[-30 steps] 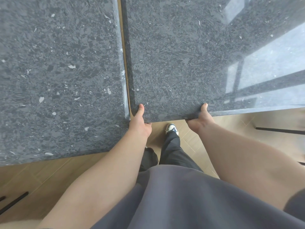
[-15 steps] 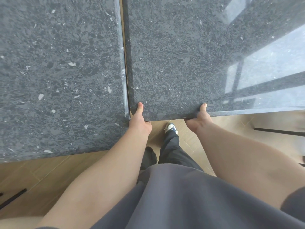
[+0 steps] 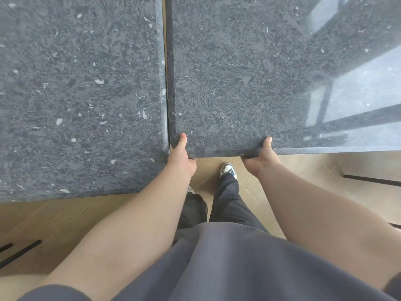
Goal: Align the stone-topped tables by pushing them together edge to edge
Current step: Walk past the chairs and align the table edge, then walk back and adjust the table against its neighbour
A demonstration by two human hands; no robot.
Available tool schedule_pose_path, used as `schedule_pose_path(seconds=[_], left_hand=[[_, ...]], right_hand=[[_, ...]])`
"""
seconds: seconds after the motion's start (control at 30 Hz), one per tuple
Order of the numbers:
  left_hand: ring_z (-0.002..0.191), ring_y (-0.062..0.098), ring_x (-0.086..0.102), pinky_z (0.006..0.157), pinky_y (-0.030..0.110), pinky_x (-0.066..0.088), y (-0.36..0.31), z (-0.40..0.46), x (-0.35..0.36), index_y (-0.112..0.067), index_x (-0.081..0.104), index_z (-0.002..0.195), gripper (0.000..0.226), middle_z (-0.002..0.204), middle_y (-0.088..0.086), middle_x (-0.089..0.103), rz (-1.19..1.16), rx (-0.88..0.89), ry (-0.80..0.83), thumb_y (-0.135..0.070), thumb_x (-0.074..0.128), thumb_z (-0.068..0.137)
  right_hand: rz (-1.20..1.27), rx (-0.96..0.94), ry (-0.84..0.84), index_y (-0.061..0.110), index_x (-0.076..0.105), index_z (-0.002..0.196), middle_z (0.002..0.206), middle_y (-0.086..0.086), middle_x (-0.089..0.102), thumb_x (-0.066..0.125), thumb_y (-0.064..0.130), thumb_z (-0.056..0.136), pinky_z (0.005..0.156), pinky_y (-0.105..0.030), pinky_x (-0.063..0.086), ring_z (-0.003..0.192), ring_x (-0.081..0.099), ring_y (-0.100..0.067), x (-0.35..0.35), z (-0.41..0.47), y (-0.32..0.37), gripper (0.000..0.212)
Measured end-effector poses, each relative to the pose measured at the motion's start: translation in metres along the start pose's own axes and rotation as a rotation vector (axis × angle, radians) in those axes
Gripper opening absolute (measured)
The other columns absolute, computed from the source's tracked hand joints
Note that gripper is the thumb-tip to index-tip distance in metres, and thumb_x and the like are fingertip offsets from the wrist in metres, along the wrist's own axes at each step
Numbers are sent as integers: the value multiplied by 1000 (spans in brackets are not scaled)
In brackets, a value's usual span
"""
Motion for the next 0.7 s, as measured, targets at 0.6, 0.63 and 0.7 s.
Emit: schedule_pose_path(seconds=[0.6, 0.63, 0.7], left_hand=[[111, 25, 65, 86, 41, 55, 31, -86, -9, -6, 50, 127, 24, 127, 13, 62, 326, 165, 214, -5, 52, 103], [108, 26, 67, 83, 41, 56, 30, -94, -3, -7, 52, 124, 22, 122, 12, 65, 343, 193, 232, -3, 51, 102], [105, 26, 70, 82, 41, 56, 28, -111, 12, -10, 57, 117, 19, 116, 11, 69, 363, 258, 259, 0, 50, 102]], right_hand=[[-106, -17, 396, 5, 37, 150, 142, -15, 55, 43, 15, 105, 103, -45, 49, 130, 54, -32, -62, -88, 34, 46], [-121, -33, 422, 5, 40, 148, 138, -14, 58, 43, 14, 105, 99, -44, 51, 126, 56, -31, -67, -92, 43, 44], [-147, -76, 450, 7, 45, 144, 132, -12, 61, 42, 13, 105, 90, -40, 53, 119, 60, -26, -78, -96, 64, 40]])
Point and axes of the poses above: each hand's wrist, its own z-axis towards the middle knuckle, its own x-axis out of the palm, y = z × x, the point moved 7 cm from there along z, towards the middle knuckle
